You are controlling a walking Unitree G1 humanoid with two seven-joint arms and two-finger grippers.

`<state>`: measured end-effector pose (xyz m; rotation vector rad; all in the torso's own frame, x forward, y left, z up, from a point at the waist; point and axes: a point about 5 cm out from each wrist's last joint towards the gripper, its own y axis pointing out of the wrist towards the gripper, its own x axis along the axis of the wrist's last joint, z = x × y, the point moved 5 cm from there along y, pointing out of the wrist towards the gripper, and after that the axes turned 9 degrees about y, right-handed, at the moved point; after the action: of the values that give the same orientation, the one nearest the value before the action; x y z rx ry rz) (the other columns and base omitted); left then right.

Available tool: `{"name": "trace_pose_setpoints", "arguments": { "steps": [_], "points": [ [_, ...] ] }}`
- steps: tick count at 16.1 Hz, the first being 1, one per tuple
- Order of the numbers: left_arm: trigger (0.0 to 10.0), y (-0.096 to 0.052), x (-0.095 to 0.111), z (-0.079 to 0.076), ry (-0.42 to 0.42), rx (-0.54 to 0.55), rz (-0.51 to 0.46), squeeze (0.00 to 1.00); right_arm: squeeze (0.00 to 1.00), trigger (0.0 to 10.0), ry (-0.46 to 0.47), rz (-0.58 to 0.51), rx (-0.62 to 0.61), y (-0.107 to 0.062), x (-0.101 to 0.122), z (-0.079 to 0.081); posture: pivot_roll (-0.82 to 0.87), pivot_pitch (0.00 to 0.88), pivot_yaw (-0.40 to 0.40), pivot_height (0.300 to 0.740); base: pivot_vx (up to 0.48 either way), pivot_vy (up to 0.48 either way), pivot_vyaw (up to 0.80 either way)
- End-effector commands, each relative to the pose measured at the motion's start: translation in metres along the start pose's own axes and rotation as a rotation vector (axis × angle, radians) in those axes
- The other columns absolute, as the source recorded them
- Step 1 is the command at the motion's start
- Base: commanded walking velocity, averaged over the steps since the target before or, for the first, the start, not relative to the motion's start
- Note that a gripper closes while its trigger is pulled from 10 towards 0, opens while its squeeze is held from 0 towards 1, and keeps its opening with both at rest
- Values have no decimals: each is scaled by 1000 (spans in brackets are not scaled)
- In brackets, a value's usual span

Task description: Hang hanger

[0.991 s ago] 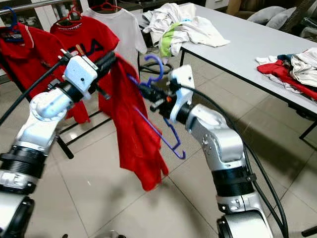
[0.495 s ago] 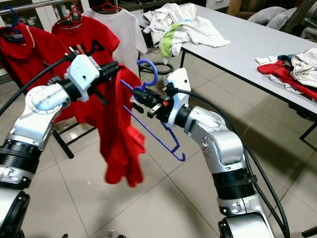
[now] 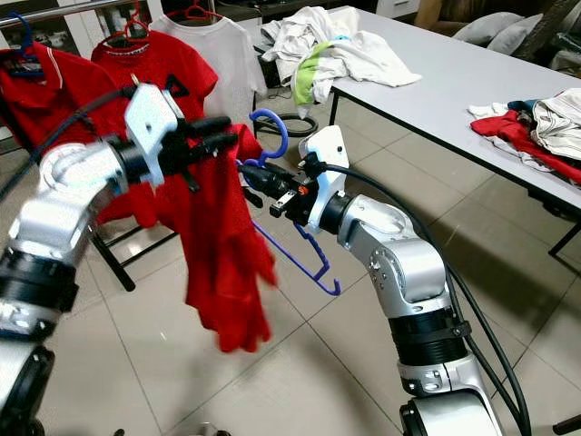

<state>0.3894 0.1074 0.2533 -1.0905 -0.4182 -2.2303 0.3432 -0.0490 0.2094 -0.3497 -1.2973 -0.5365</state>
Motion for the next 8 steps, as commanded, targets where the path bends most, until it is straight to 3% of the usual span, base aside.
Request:
{"name": "trace_pose_setpoints", "arguments": {
  "steps": [1, 2, 3, 4, 6, 7, 8],
  "points": [
    [10000, -4, 4, 11, -7, 22, -4, 1000, 0, 0, -33, -44, 42, 0, 14, 9, 6, 0, 37, 740, 0, 0, 0],
    [10000, -12, 10, 21, -27, 5, -22, 671, 0, 0, -38, -34, 37, -2, 13, 5, 9, 0, 35, 740, 0, 0, 0],
    [10000, -16, 12, 20, -45, -30, -31, 243, 0, 0, -40, -30, 35, -3, 13, 4, 9, 0, 35, 740, 0, 0, 0],
    [10000, -27, 16, 14, -86, -149, -50, 0, 0, 0, -46, -20, 34, -6, 13, 2, 11, 0, 32, 740, 0, 0, 0],
    [10000, -41, 11, 6, -90, -270, -11, 0, 0, 0, -49, -14, 39, -8, 13, 1, 13, 0, 31, 740, 0, 0, 0],
    [10000, -48, 5, 9, -63, -285, 35, 0, 0, 0, -47, -14, 50, -9, 13, 2, 13, 0, 31, 740, 0, 0, 0],
    [10000, -58, -2, 23, -41, -242, 81, 0, 0, 0, -48, -23, 67, -13, 16, 2, 11, 0, 37, 740, 0, 0, 0]
  ]
}}
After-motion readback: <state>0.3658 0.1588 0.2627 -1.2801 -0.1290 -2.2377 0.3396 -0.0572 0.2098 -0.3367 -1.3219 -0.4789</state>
